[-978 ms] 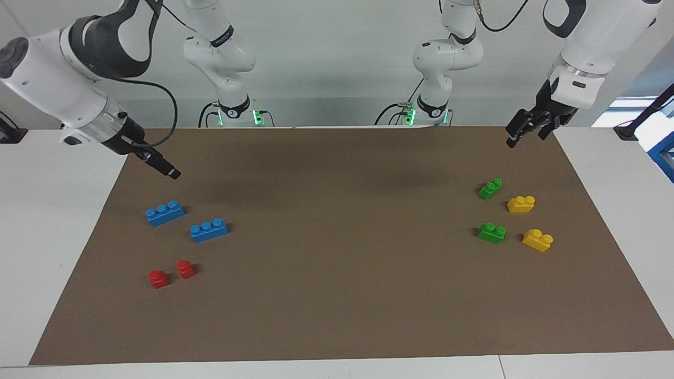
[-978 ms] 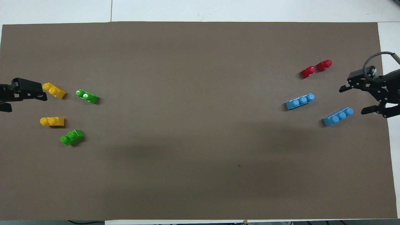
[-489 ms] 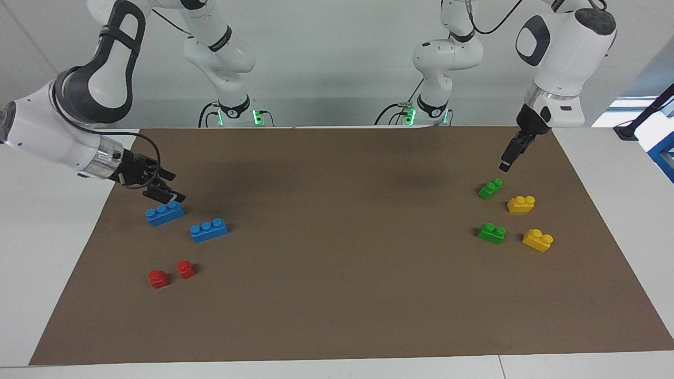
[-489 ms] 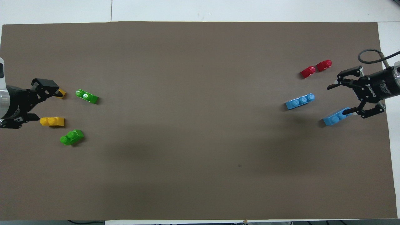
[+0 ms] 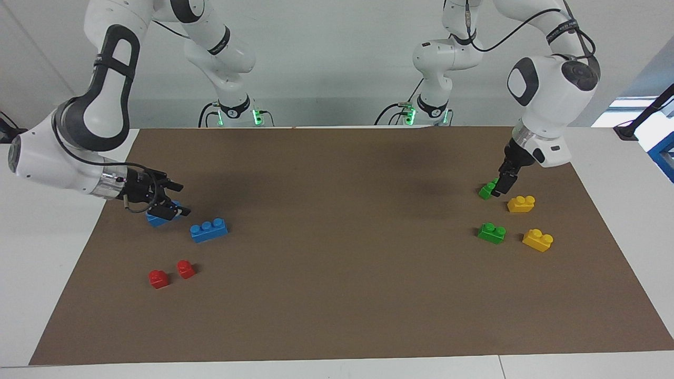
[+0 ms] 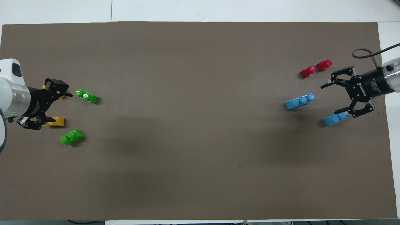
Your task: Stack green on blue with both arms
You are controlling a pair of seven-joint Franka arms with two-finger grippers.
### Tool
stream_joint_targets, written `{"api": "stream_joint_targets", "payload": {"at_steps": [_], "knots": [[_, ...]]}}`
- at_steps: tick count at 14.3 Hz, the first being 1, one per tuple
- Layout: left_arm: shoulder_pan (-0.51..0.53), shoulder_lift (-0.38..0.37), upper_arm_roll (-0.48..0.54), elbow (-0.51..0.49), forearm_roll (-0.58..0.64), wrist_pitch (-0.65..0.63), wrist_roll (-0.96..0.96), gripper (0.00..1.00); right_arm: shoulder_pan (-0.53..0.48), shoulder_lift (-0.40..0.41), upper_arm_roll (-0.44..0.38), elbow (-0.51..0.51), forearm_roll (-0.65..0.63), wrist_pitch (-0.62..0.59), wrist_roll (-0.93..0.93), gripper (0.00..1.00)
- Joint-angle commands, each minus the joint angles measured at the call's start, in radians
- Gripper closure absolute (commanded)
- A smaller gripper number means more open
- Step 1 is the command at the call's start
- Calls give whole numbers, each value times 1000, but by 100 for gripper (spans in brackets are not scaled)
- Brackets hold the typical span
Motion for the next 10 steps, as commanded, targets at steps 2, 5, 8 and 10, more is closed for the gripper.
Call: {"api": "stream_joint_targets", "payload": {"at_steps": [2,5,8,10], "knots": [[4,131,4,71,-20,13,-45,0,-18,81,11,66,17,-29,20,4],[17,188,4,120,-20,18,-44,0,-18,120,11,66,21,-16,20,4],[17,257,4,157,-20,79,-45,0,-7,137,12,60,26,26,56,4],[17,308,4,195,-19,93,-45,0,-2,138,12,44,26,62,63,4]]}}
